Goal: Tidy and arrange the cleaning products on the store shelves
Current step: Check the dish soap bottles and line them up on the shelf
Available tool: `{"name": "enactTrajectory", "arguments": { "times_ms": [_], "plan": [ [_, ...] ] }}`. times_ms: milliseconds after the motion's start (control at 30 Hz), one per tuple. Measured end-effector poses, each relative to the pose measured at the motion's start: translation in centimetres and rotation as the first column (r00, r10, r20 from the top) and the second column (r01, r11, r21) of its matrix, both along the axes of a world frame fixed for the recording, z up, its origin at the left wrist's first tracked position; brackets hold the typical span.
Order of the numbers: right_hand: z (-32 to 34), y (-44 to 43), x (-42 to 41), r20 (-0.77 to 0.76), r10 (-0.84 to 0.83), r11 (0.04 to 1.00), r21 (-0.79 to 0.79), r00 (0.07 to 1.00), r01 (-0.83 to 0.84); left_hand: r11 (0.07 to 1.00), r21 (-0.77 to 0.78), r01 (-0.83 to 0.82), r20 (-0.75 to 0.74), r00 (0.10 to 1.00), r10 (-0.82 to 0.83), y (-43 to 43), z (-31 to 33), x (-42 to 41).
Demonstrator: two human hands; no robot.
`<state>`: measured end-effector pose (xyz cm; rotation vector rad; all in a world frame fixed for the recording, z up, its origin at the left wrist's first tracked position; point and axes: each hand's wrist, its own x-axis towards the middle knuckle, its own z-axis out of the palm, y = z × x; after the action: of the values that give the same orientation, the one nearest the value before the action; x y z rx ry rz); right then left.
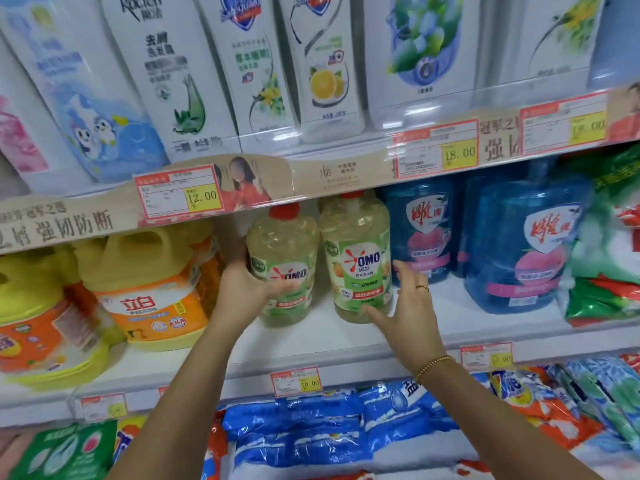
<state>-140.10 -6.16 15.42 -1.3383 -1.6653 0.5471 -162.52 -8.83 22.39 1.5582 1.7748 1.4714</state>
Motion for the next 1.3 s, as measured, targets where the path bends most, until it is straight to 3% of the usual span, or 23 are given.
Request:
{"name": "enactTrajectory", "arguments": {
  "times_ms": [167,333,567,833,1033,1100,1200,1300],
  "plan": [
    [-1.2,1.1,-0.4,0.069,0.005,1.000,0.028,0.998,-0.007,0.998,-0.029,0.050,0.223,0.974,-0.042,4.6,-1.0,-2.3],
    [-1.9,1.5,-0.4,0.079,-0.007,0.998,0.069,0.997,0.001,0.997,-0.058,0.056,0.280,0.959,-0.038,8.9,-1.3,-3.7],
    [-2.6,2.0,-0.5,-0.023,0.002,0.999,0.054,1.000,0.000,0.995,0.093,0.041,0.347,0.935,-0.071,13.1,-3.1,-2.8],
    [-2.5,2.0,-0.3,-0.061,0.016,1.000,0.024,0.998,-0.015,0.995,0.094,-0.040,0.183,0.983,0.022,15.5,-3.4,-1.7],
    [-1.5,1.3,0.0,-0.055,0.030,0.999,-0.043,0.998,-0.032,0.987,-0.050,-0.152,0.086,0.984,0.156,14.1,-3.3,-0.4],
    [-1.0,1.1,0.3,-0.051,0.060,0.995,-0.070,0.997,-0.064,0.967,-0.099,-0.235,0.118,0.962,0.246,11.7,-3.3,0.6],
    [-0.1,0.4,1.9,-0.028,0.090,0.990,-0.102,0.996,-0.092,0.966,0.128,-0.224,0.208,0.959,0.194,5.4,-2.6,4.7],
    [1.2,-1.7,6.3,0.034,0.018,0.995,-0.098,0.999,-0.014,0.967,0.253,0.032,0.122,0.990,-0.065,-1.6,-1.6,11.7]
  ]
}}
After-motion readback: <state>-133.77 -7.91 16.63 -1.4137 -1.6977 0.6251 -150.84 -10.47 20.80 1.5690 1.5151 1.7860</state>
